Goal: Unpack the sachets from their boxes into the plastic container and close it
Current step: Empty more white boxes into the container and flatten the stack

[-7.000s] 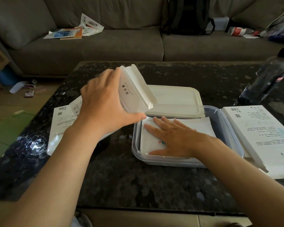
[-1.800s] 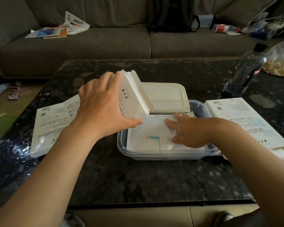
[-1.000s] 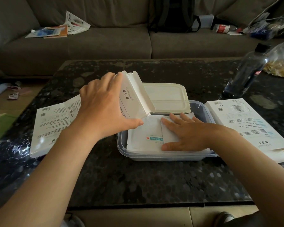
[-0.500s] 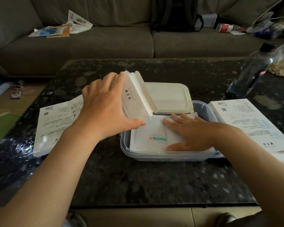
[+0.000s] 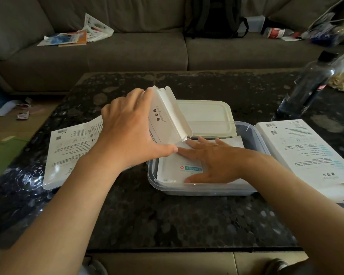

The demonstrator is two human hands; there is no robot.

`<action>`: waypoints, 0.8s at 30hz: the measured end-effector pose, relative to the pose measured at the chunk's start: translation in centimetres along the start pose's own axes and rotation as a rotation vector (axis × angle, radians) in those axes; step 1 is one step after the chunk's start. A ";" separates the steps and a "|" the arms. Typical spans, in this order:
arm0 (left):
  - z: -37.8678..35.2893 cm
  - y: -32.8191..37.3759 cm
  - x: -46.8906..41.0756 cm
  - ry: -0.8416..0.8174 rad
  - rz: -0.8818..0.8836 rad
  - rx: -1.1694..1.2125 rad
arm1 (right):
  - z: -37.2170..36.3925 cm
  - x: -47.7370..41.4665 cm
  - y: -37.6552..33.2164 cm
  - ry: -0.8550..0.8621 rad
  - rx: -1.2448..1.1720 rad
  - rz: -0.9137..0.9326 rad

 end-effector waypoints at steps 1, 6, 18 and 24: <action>0.0 0.0 0.0 -0.002 -0.001 0.000 | 0.0 0.0 0.0 -0.005 0.009 -0.002; 0.1 0.1 0.0 -0.002 0.000 0.002 | 0.2 0.5 0.1 0.022 -0.039 -0.029; 0.0 0.1 -0.1 0.016 -0.060 0.037 | 4.0 4.4 -0.1 0.348 -0.359 -0.138; -0.1 1.7 0.1 0.150 -0.161 -0.006 | 8.7 7.4 -3.8 0.727 -1.057 0.037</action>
Point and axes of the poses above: each hand's wrist, its own x-axis away from the middle knuckle, its own z-axis out of the back of the hand, y = z × x, the point moved 2 cm from there along -x, towards the middle knuckle, and after that the axes turned 8 degrees about -x, right-handed, at the moved point
